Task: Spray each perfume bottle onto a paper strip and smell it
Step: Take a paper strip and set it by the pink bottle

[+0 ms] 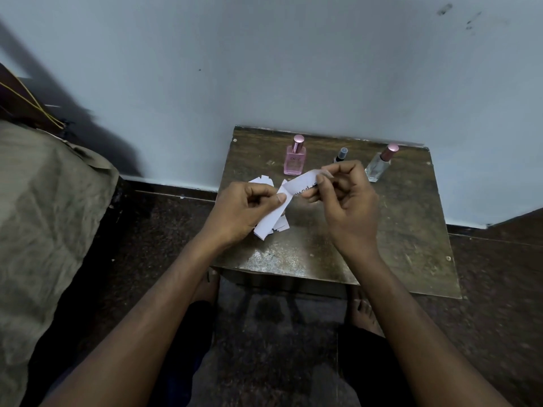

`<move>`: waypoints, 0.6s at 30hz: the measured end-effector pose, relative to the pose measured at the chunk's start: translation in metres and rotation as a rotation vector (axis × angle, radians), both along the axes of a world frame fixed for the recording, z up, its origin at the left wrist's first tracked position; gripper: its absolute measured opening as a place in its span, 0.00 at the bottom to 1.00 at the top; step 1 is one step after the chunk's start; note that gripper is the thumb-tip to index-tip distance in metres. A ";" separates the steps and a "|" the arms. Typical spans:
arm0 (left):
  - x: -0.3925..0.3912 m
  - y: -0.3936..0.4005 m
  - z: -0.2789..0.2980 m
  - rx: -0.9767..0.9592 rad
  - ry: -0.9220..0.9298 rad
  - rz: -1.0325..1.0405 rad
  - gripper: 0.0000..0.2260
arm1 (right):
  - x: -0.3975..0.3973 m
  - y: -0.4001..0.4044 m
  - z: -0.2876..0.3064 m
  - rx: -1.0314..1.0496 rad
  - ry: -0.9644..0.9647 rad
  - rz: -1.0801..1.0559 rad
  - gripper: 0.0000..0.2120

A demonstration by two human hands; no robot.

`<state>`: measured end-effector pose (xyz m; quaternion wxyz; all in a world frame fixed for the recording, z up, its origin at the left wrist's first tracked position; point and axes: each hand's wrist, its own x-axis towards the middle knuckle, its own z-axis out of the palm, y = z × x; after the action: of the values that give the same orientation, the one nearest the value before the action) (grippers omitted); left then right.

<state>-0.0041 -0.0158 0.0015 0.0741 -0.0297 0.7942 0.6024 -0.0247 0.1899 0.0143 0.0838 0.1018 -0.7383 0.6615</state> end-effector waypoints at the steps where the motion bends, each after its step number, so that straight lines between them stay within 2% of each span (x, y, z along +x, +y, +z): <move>1: -0.001 -0.001 0.000 -0.030 0.020 -0.022 0.07 | -0.001 0.000 0.000 -0.038 -0.026 -0.015 0.05; 3: -0.001 -0.003 -0.003 -0.136 0.078 -0.056 0.06 | -0.002 0.000 -0.001 -0.061 -0.059 -0.019 0.09; 5: 0.000 -0.001 -0.002 -0.214 0.117 -0.081 0.06 | -0.002 0.000 -0.004 0.014 -0.053 0.009 0.13; 9: 0.001 0.006 0.004 -0.194 0.124 -0.057 0.07 | 0.000 -0.003 -0.006 0.265 0.038 0.049 0.12; 11: 0.002 0.008 0.004 -0.168 0.135 -0.035 0.05 | 0.002 -0.004 -0.003 0.292 0.100 0.049 0.11; 14: 0.002 0.010 0.002 -0.227 0.193 0.017 0.06 | 0.005 -0.004 0.000 0.335 0.189 0.011 0.11; 18: 0.003 0.012 0.002 -0.226 0.260 0.099 0.07 | 0.006 -0.005 -0.002 0.408 0.226 -0.021 0.10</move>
<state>-0.0008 -0.0040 0.0039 -0.0630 0.0013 0.8572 0.5111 -0.0188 0.1846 0.0124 0.1502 0.1824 -0.8436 0.4821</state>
